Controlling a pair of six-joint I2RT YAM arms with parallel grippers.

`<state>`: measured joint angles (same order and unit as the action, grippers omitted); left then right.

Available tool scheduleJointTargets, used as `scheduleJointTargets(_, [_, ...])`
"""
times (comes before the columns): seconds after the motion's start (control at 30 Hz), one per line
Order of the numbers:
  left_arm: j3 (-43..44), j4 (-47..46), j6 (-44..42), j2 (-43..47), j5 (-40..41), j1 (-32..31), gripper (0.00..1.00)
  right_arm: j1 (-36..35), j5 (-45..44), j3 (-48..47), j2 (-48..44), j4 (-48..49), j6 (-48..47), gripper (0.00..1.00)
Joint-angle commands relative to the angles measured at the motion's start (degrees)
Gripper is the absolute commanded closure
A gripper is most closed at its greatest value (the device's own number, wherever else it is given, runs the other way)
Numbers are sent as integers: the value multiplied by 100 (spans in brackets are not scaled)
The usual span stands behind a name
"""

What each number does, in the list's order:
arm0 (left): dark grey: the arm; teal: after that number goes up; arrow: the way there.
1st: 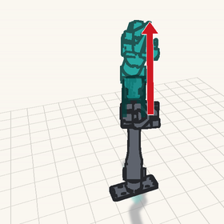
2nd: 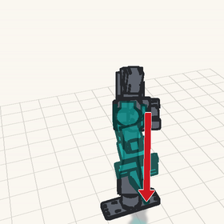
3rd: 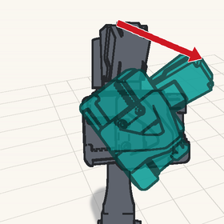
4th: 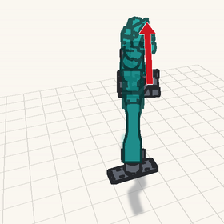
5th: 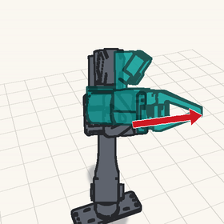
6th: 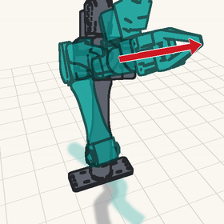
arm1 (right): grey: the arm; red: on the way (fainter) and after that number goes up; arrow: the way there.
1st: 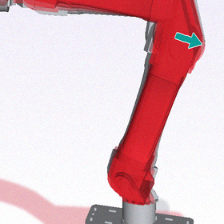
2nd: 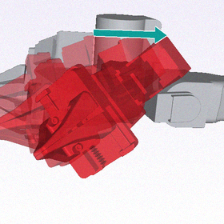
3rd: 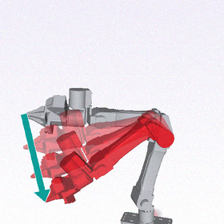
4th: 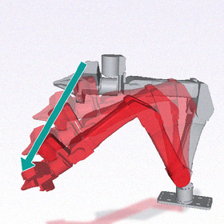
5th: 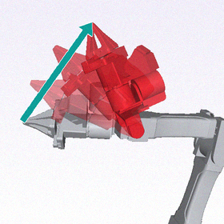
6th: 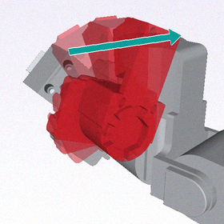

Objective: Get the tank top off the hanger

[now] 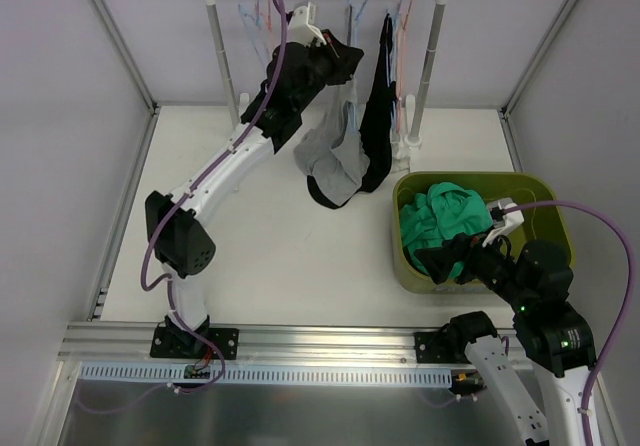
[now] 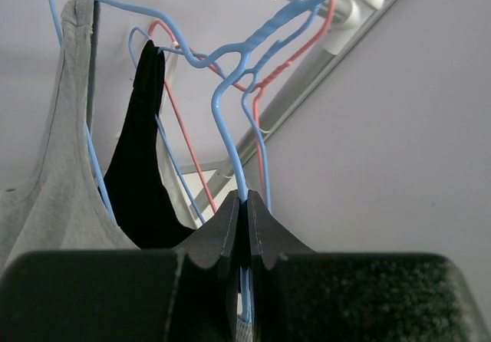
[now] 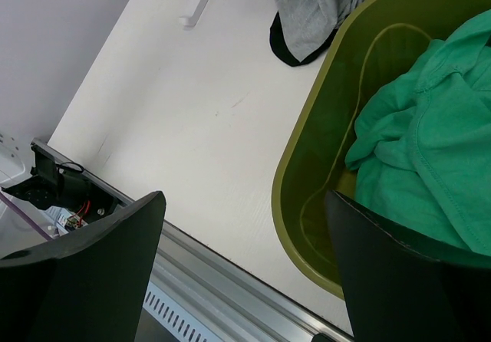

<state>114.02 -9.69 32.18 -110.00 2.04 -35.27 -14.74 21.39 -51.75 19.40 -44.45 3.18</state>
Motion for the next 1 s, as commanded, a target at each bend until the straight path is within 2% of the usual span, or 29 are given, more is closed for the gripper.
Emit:
scheduleJointTargets(0.0, [-318,-498,-72,768,165,-129,100,24,120,-187,55,156,-2,10])
scheduleJointTargets(0.23, [-1381,-507,59,1805,182,-261,100,24,137,-318,99,156,25,10])
scheduleJointTargets(0.37, [-2459,-472,297,2883,-37,-279,100,24,199,-415,161,173,-28,9])
scheduleJointTargets(0.5, [-3034,-270,280,3808,-563,-323,100,24,383,-564,336,375,-107,9])
scheduleJointTargets(0.63, [-3219,448,166,4591,-1388,-341,100,24,725,-705,722,770,-55,9])
scheduleJointTargets(0.7, [-3350,643,122,5091,-1741,-341,100,24,884,-767,924,1130,50,8])
scheduleJointTargets(0.83, [-3421,1258,-36,5804,-2637,-332,100,15,1953,-793,1513,2087,480,8])
scheduleJointTargets(0.87, [-3352,1564,-63,6031,-3030,-332,100,7,2218,-784,1741,2750,691,8])
scheduleJointTargets(0.93, [-3272,1777,-107,6217,-3498,-332,100,-46,2658,-767,1979,3448,1321,8])
scheduleJointTargets(0.97, [-3228,1848,-116,6401,-3979,-332,100,-238,2686,-819,2102,3878,1430,8])
